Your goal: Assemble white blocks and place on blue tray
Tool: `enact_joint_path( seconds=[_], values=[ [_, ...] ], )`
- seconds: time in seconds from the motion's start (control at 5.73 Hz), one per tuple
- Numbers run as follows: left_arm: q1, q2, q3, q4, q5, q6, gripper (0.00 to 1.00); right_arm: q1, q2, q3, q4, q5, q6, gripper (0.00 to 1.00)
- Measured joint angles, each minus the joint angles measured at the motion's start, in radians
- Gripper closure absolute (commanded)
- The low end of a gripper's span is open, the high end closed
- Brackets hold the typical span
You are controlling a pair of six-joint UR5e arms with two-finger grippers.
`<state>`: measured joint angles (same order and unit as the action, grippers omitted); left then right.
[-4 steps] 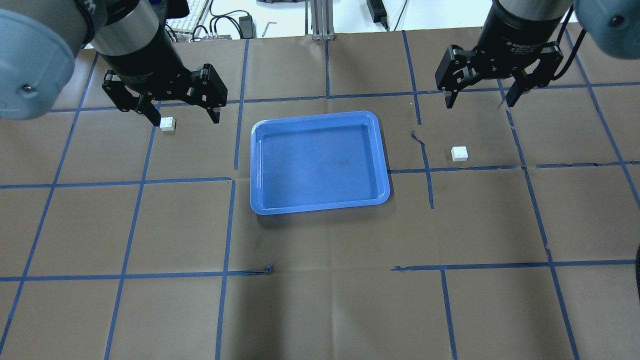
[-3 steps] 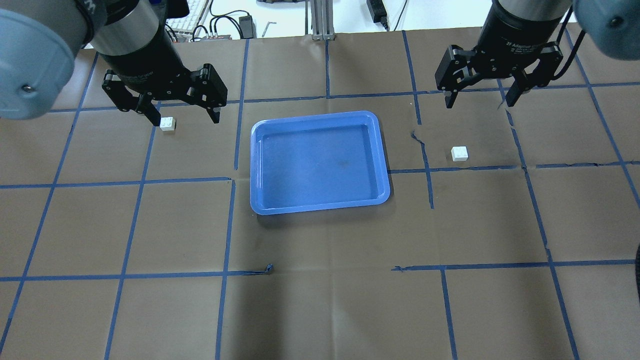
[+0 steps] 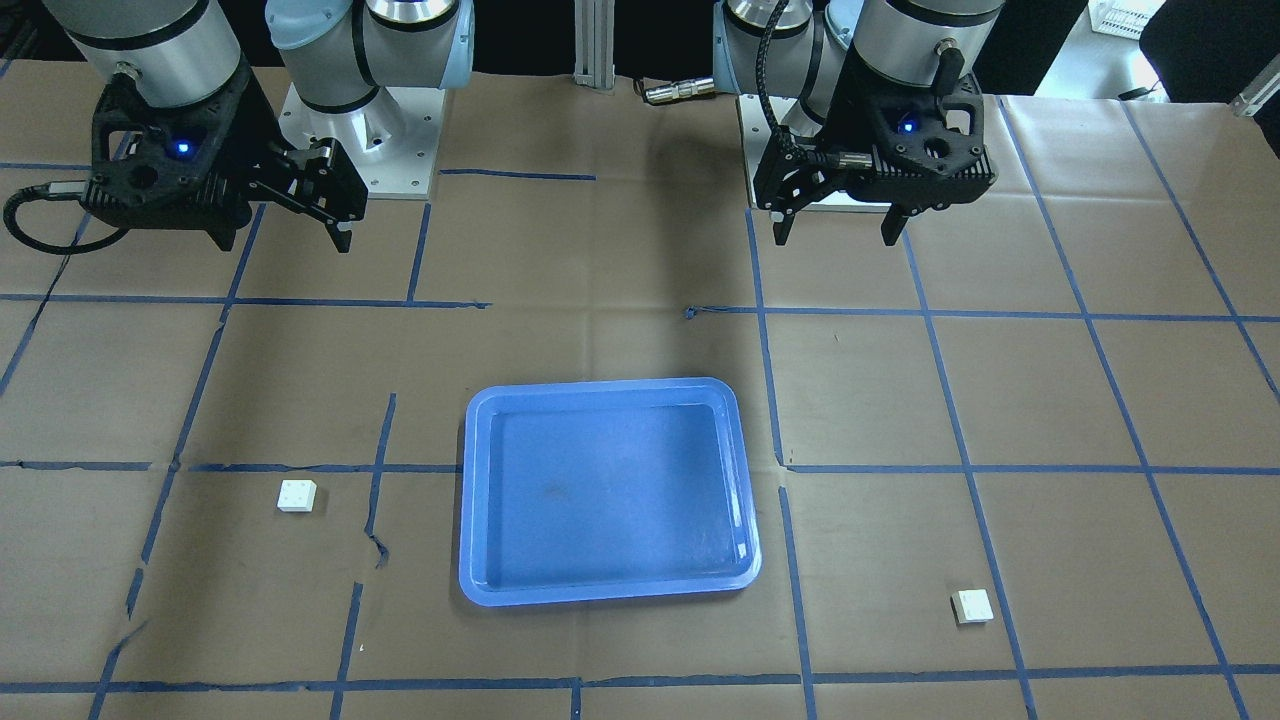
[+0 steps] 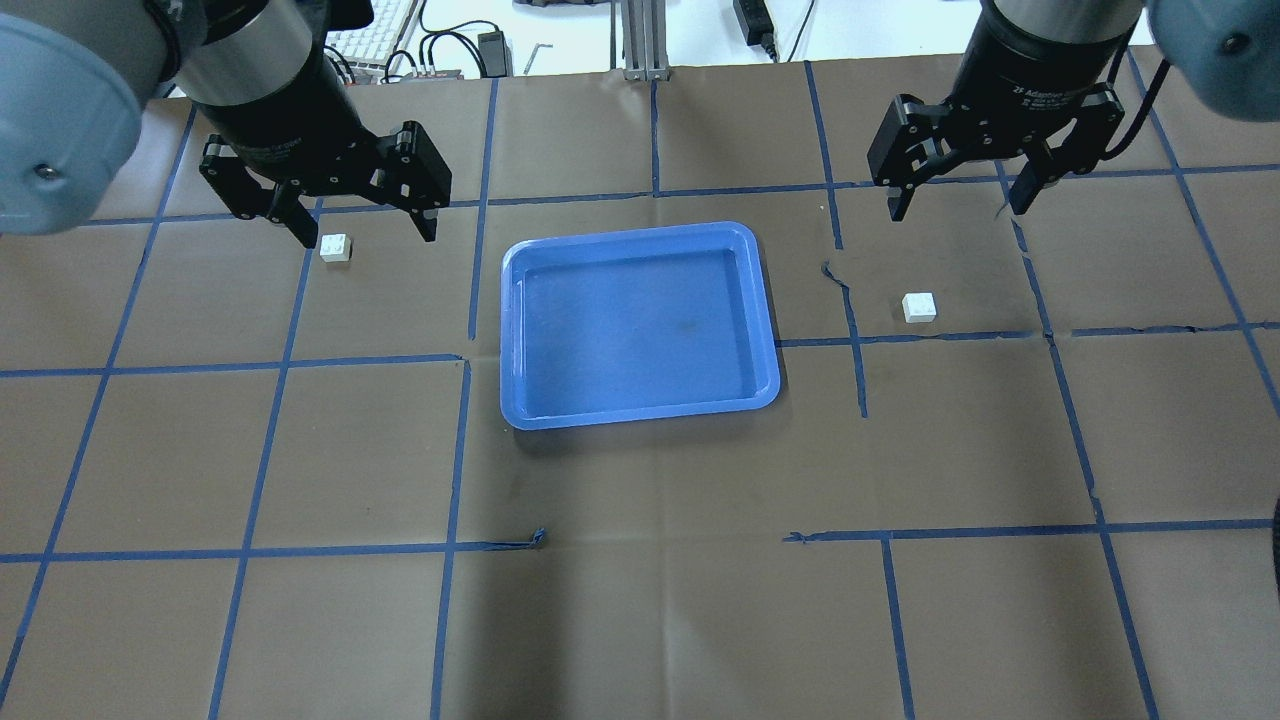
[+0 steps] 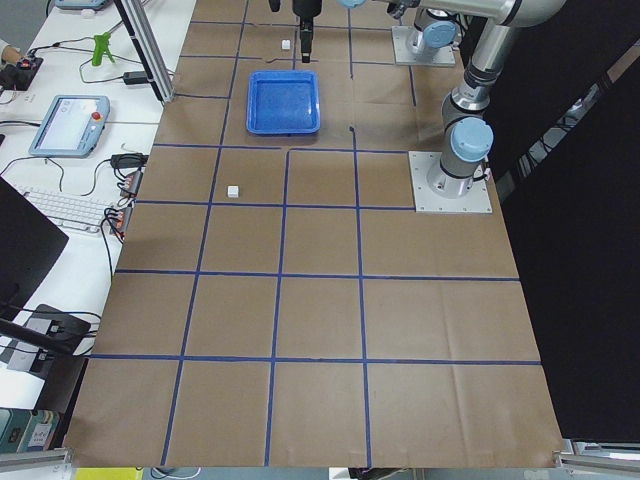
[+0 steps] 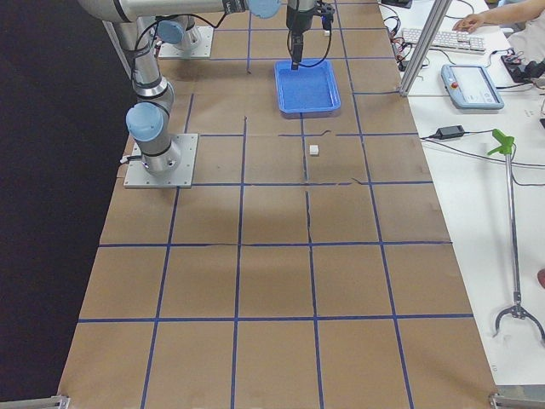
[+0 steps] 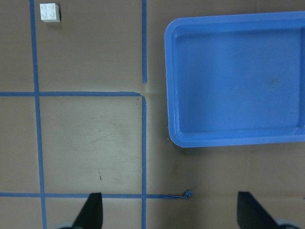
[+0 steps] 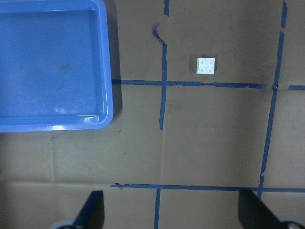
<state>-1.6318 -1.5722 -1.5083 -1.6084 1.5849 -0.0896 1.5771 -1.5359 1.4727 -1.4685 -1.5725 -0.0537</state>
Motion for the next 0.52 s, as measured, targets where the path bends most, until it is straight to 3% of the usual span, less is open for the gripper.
enact_joint_path(
  seconds=[0.35,0.52],
  values=[
    [0.126,-0.062,-0.011,0.051,-0.005,0.018,0.01,-0.005,0.007,0.002,-0.009,-0.001,-0.275,0.0],
    [0.182,-0.152,-0.011,0.154,-0.007,0.057,0.01,-0.01,0.02,0.002,-0.024,-0.005,-0.49,0.0]
  ],
)
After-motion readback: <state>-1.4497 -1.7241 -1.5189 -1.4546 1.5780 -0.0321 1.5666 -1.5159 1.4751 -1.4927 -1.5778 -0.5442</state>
